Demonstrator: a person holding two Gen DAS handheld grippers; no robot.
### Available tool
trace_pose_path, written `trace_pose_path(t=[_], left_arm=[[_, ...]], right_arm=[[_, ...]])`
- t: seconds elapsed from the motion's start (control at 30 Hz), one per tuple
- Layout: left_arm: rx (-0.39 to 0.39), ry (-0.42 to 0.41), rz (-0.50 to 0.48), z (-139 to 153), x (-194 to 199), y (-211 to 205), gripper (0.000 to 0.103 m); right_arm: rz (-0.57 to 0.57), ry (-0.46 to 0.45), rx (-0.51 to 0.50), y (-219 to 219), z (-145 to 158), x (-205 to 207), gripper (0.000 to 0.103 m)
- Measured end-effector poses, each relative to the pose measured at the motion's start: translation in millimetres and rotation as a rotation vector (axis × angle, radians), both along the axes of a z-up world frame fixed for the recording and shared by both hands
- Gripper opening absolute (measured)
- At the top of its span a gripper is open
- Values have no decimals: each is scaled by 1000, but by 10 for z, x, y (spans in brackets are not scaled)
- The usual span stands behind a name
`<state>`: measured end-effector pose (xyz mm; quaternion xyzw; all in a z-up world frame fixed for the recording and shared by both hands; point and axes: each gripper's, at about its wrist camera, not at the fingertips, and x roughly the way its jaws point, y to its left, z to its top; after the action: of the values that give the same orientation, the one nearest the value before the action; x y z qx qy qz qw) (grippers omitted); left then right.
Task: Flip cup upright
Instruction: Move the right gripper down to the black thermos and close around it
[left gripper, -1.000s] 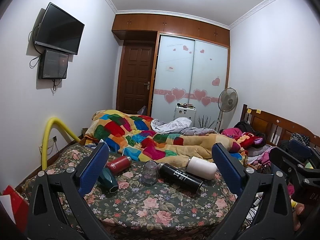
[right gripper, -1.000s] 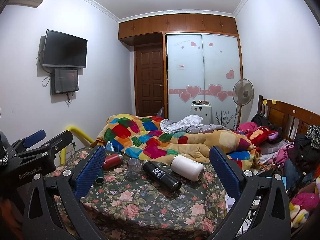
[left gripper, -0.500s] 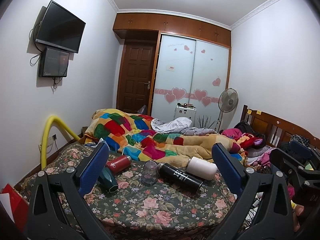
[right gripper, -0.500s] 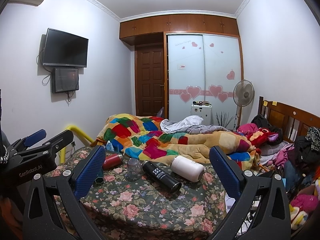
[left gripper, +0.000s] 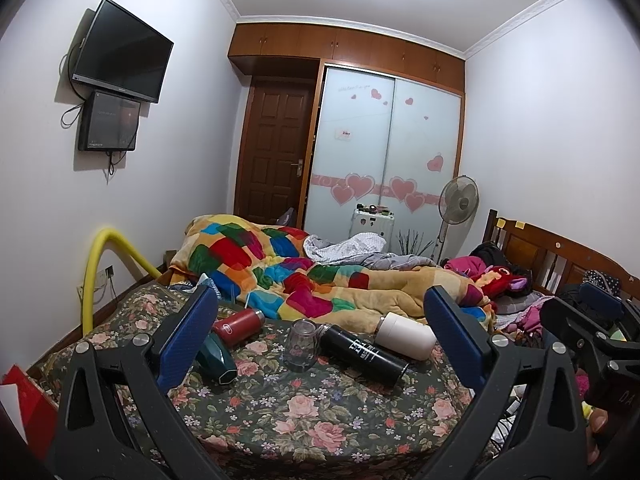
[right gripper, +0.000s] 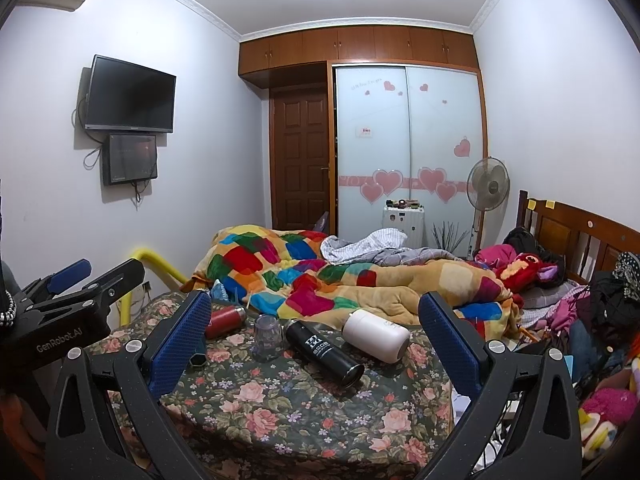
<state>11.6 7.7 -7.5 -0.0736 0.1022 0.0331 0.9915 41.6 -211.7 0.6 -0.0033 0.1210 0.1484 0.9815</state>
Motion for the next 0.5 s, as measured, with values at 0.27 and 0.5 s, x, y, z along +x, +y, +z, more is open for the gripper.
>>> trace_pose_path(t=[0.27,0.5], left_arm=[[-14,69,18,-185,307,75,103],[-17,201,45,-585,818,164,103]], right_arm=[[5,89,-4,-18,-206,393,103],[-2,269,-10,-35,-624,1032,103]])
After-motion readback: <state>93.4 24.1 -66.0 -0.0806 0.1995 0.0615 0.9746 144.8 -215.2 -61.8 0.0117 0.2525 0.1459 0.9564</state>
